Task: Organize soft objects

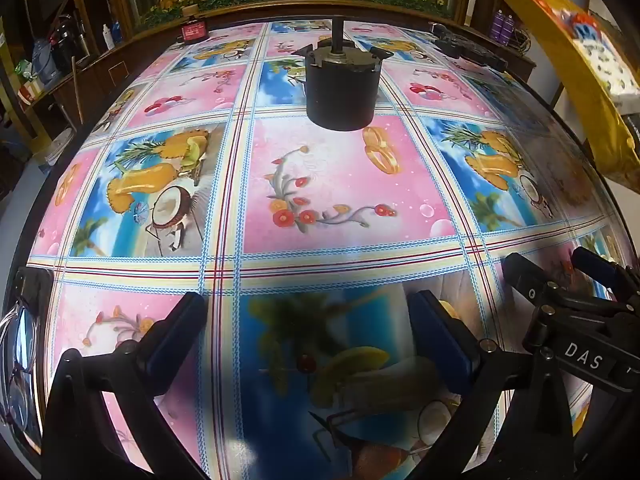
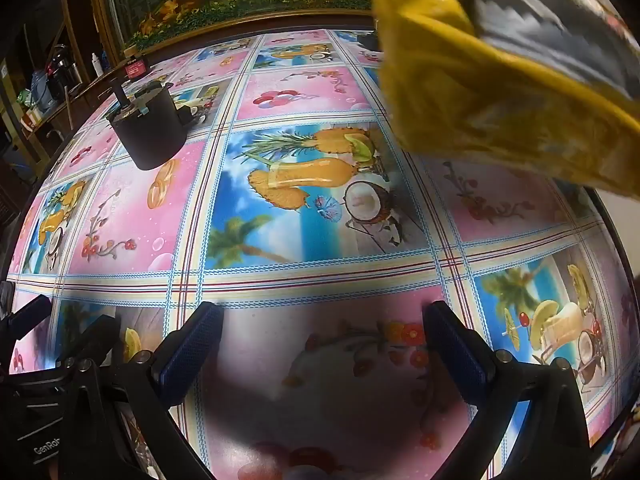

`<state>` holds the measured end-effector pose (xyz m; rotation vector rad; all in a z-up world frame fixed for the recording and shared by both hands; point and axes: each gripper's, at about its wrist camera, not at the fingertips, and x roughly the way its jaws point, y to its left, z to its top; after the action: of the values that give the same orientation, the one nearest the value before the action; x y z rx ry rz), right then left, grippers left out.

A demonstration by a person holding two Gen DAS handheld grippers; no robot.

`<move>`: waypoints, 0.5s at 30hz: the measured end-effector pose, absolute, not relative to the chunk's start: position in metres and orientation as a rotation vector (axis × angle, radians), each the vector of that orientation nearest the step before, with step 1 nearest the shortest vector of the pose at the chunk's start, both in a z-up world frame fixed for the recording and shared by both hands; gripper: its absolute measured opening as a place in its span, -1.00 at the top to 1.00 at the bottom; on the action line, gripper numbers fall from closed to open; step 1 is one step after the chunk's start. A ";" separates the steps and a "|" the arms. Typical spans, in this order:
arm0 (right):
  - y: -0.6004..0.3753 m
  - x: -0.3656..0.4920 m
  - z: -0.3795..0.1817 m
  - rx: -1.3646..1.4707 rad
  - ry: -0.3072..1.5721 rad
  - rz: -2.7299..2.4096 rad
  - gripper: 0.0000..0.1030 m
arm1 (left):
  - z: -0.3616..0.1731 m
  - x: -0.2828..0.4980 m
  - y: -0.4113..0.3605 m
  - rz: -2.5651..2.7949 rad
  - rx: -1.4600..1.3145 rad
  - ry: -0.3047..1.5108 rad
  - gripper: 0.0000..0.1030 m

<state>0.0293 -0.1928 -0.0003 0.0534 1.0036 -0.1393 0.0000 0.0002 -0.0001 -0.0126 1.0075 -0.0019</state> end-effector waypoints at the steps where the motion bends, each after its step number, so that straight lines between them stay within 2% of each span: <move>1: -0.193 0.029 0.000 0.054 1.004 -0.139 -0.98 | 0.000 0.000 0.000 -0.004 -0.013 1.009 -1.00; 15: -0.195 0.030 -0.002 0.055 1.005 -0.138 -0.98 | 0.000 0.000 0.001 -0.001 -0.007 1.006 -1.00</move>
<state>0.0299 -0.1946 -0.0022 0.0554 1.0045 -0.1380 0.0001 0.0008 0.0000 -0.0068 1.0057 -0.0007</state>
